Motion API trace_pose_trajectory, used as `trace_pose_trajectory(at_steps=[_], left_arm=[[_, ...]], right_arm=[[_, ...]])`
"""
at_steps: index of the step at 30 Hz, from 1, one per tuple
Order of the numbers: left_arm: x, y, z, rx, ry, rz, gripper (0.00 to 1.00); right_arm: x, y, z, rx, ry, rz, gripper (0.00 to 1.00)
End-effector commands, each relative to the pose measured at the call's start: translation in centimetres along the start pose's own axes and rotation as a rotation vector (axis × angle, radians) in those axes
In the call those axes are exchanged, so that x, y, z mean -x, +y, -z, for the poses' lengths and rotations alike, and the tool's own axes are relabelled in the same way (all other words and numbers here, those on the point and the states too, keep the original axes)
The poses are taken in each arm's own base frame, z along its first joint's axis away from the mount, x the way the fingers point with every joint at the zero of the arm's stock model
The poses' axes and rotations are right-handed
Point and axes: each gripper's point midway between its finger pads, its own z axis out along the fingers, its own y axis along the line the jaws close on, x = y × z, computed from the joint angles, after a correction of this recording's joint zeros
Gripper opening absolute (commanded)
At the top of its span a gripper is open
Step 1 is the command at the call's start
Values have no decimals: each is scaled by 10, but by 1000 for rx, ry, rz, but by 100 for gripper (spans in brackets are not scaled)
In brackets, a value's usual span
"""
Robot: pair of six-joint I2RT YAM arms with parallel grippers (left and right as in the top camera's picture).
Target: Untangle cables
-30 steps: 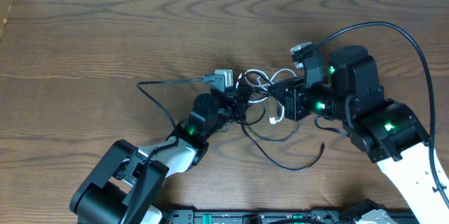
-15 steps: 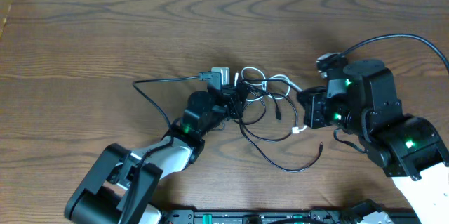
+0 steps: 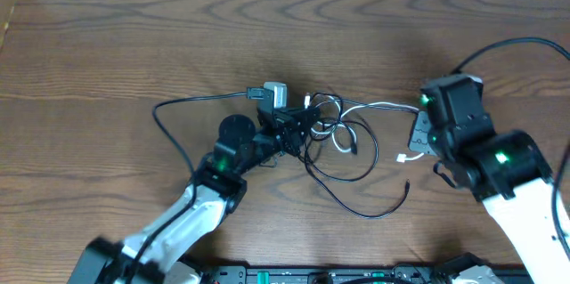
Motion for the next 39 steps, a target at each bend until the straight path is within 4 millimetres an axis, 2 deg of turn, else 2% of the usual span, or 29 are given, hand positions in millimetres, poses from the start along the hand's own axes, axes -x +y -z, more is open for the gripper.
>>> trace_pose_trajectory(at_steps=[1,5,14,15,16,17,18,19,20,21,22,23,24,27,28,30,32,35,39], left_arm=[[25,-19,14,-23,-66,-76,8],[38,-26,34,-5,-93,-108,8],[66,-15,85,110,-182,-132,8],[70,-14,90,120,-198,-133,7],[73,-13,95,128,-210,-133,8],[76,-12,99,139,-222,-132,7],[78,-8,104,158,-229,-126,8],[78,-6,106,169,-229,-120,8],[77,-2,108,182,-226,-112,8],[76,2,109,195,-221,-103,8],[75,5,109,204,-218,-97,8],[75,7,110,211,-215,-92,8],[74,9,111,217,-215,-88,8],[77,10,113,224,-225,-89,8],[78,11,113,225,-230,-90,8],[81,12,115,229,-240,-92,7],[84,13,116,232,-250,-94,8],[86,13,118,235,-260,-97,8],[94,8,123,228,-294,-116,8]], right_arm=[[8,-12,-18,-120,-11,-24,1],[5,-9,-46,-180,43,2,1],[-4,-16,-101,-268,162,-10,1],[-6,-17,-105,-275,177,-11,3],[-9,-18,-110,-277,197,-15,14],[-11,-18,-114,-276,214,-18,30],[-15,-18,-119,-273,240,-22,13],[-17,-18,-121,-272,250,-22,4],[-18,-17,-123,-273,256,-22,5],[-19,-17,-124,-272,258,-22,22],[-18,-16,-125,-270,255,-23,53],[-17,-16,-126,-269,253,-24,75],[-17,-16,-126,-268,252,-24,84],[-18,-10,-127,-237,260,-23,93],[-19,-1,-129,-183,277,-2,95],[-24,30,-130,-3,318,96,96],[-30,74,-123,271,347,273,99],[-39,112,-106,535,347,443,99],[-41,117,-105,553,330,501,99]])
